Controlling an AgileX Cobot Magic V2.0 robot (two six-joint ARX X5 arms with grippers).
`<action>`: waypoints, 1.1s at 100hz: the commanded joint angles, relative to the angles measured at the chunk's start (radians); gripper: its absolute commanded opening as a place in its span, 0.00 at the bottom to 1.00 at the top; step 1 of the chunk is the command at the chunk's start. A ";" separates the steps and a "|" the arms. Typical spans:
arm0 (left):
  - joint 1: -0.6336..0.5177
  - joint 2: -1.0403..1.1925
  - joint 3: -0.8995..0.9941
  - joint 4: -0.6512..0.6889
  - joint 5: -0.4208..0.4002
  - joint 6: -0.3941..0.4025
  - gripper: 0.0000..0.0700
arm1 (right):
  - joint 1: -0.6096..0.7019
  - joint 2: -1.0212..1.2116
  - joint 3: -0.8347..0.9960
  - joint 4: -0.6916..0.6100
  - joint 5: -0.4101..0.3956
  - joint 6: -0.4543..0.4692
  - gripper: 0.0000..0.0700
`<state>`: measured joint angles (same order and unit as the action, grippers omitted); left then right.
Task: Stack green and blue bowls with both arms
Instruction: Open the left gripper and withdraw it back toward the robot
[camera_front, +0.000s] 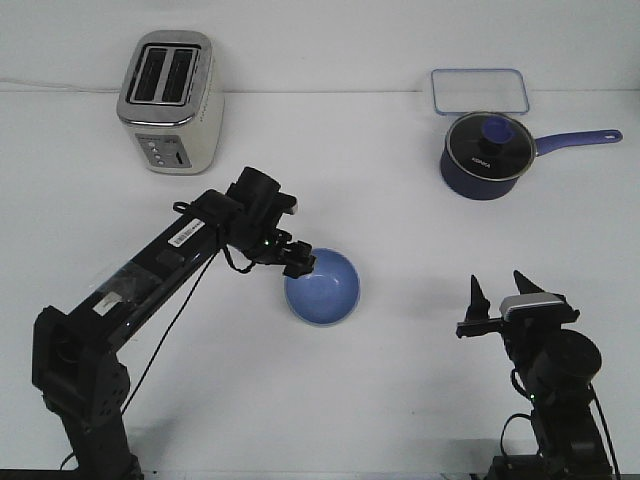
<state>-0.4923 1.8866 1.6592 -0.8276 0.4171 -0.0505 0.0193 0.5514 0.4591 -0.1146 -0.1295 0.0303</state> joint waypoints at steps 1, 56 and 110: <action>0.007 0.005 0.021 -0.006 0.002 0.013 0.51 | 0.000 0.006 0.004 0.009 0.002 0.007 0.70; 0.156 -0.293 0.030 -0.045 -0.170 0.103 0.50 | 0.000 0.006 0.004 0.009 0.002 0.006 0.70; 0.360 -0.632 -0.186 0.112 -0.186 0.063 0.49 | 0.000 0.006 0.004 0.009 0.003 0.006 0.70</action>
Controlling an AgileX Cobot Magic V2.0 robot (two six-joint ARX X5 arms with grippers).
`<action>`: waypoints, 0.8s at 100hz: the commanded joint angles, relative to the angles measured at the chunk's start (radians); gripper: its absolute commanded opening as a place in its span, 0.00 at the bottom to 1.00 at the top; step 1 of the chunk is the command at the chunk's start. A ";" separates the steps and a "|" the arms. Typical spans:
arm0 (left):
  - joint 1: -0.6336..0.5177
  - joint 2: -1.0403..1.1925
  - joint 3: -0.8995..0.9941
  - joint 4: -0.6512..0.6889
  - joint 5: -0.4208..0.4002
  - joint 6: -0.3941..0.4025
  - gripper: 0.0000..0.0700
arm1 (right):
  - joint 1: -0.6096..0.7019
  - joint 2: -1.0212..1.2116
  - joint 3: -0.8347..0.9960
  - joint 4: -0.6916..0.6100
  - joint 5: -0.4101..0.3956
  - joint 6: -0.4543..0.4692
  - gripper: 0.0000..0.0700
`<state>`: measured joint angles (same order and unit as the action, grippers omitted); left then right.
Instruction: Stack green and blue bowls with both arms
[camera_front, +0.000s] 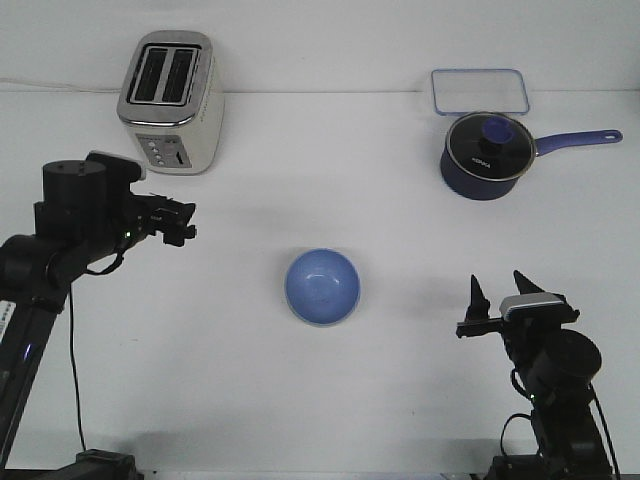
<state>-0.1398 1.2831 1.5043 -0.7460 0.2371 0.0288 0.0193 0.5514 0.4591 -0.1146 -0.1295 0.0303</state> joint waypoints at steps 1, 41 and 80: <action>0.011 -0.040 -0.046 0.039 -0.008 -0.018 0.49 | 0.000 0.006 0.004 0.009 0.003 0.006 0.70; 0.051 -0.482 -0.605 0.410 -0.078 -0.079 0.49 | 0.000 0.006 0.004 0.009 0.002 0.006 0.70; 0.051 -0.738 -0.944 0.621 -0.092 -0.094 0.49 | 0.000 0.006 0.004 0.009 0.002 0.006 0.70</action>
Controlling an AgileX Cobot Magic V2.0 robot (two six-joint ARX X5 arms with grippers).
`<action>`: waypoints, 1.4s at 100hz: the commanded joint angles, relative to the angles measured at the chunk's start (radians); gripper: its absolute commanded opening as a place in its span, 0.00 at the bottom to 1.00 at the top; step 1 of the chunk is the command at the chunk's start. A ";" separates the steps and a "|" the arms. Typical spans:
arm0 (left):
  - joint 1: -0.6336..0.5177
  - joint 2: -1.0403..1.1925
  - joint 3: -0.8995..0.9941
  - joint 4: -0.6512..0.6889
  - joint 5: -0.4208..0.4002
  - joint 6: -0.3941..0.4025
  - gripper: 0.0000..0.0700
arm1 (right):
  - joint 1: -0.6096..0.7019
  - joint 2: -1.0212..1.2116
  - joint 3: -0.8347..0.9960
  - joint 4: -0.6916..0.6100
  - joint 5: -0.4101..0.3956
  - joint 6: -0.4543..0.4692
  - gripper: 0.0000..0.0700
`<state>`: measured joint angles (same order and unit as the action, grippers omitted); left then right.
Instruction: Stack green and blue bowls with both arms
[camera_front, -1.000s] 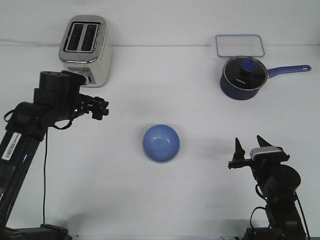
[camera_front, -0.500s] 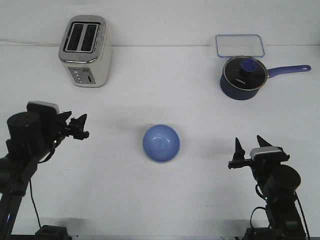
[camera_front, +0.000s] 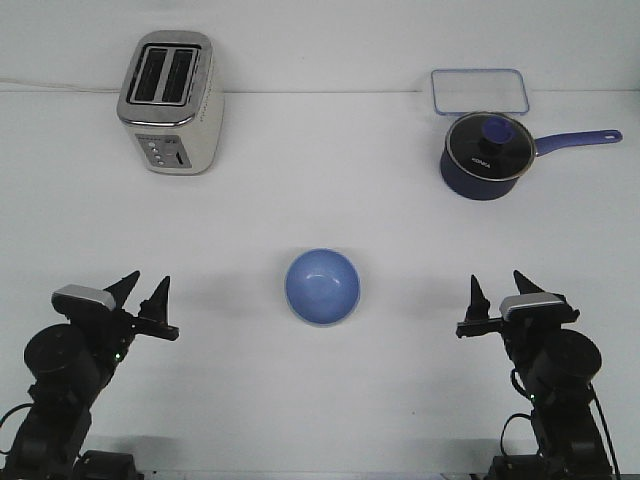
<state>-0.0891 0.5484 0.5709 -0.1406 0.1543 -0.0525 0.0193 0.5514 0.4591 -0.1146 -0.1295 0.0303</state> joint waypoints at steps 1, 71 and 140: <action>0.000 -0.004 -0.013 0.014 -0.010 -0.013 0.49 | 0.000 0.006 0.004 0.009 0.002 0.006 0.70; 0.000 -0.014 -0.021 0.008 -0.027 -0.019 0.01 | 0.000 0.006 0.004 0.009 0.003 0.006 0.00; 0.000 -0.014 -0.021 0.010 -0.027 -0.020 0.01 | 0.000 0.006 0.004 0.010 0.002 0.006 0.00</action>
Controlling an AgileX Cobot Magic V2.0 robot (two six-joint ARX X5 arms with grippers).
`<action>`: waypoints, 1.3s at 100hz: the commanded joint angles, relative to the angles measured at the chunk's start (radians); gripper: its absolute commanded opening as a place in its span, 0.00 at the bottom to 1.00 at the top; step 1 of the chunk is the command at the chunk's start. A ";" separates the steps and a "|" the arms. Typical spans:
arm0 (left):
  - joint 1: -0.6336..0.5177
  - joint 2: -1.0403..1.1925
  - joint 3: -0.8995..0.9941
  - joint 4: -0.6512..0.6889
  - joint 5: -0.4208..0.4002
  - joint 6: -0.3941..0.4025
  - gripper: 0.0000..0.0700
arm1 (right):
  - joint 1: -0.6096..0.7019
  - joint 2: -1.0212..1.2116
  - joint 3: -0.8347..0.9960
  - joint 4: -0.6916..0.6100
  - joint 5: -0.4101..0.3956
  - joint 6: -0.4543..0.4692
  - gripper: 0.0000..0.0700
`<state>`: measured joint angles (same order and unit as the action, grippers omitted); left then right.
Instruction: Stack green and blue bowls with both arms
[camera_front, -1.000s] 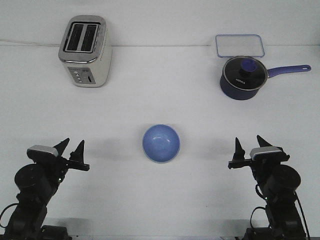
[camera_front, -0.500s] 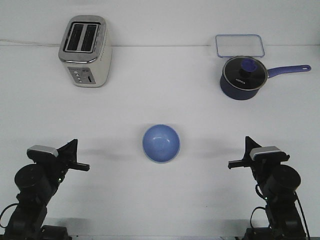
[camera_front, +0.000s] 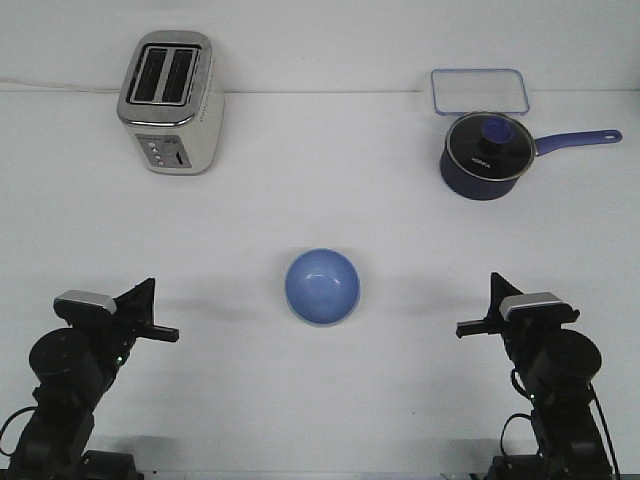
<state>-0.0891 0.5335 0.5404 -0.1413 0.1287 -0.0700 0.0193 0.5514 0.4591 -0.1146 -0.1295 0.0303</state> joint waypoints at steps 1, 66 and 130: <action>0.000 0.000 0.010 0.010 -0.002 -0.002 0.01 | 0.000 0.006 0.005 0.010 0.002 0.006 0.00; 0.000 -0.033 0.007 0.020 -0.002 0.011 0.01 | 0.000 0.006 0.005 0.010 0.002 0.006 0.00; 0.027 -0.492 -0.437 0.255 -0.002 0.013 0.01 | 0.000 0.005 0.005 0.010 0.002 0.006 0.00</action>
<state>-0.0643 0.0700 0.1184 0.0975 0.1287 -0.0662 0.0193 0.5514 0.4591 -0.1146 -0.1295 0.0303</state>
